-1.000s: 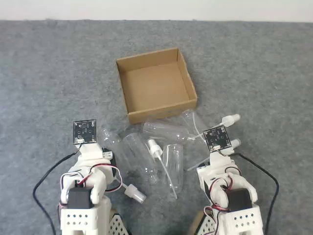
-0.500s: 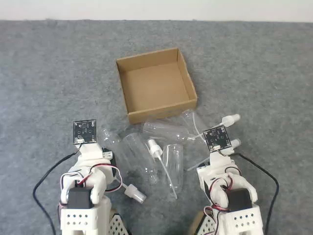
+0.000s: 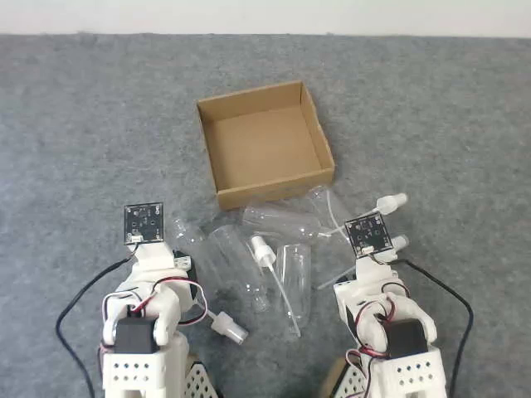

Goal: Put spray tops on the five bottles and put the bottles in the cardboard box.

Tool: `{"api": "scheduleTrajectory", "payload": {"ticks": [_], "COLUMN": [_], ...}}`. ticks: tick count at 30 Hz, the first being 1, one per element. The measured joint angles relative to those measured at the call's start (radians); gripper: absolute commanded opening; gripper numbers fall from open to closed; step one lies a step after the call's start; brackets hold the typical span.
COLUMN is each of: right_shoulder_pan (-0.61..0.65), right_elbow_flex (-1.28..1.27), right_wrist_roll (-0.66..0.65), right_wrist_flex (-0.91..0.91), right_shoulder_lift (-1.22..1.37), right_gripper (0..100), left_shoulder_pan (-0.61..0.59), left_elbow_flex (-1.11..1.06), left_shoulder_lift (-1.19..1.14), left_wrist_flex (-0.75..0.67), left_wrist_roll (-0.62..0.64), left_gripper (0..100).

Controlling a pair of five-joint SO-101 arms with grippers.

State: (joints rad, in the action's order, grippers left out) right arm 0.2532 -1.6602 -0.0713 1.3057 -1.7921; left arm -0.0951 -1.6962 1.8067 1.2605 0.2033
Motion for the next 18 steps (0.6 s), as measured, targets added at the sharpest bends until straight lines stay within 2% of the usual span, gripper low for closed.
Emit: {"api": "scheduleTrajectory", "payload": {"ticks": [4, 13, 18], "right_shoulder_pan": [-0.011, -0.235, -0.284], "right_elbow_flex": [0.0, 0.1, 0.189], "right_wrist_roll": [0.0, 0.0, 0.0], "right_wrist_flex": [0.0, -0.018, -0.077], "right_shoulder_lift": [0.0, -0.002, -0.006], "right_gripper": [3.8, 3.6, 3.7], "left_shoulder_pan": [0.0, 0.0, 0.0], "left_elbow_flex": [0.0, 0.0, 0.0], "left_shoulder_lift": [0.0, 0.0, 0.0], "left_wrist_flex": [0.0, 0.0, 0.0], "left_wrist_roll": [0.0, 0.0, 0.0], "left_gripper": [1, 1, 1]}}
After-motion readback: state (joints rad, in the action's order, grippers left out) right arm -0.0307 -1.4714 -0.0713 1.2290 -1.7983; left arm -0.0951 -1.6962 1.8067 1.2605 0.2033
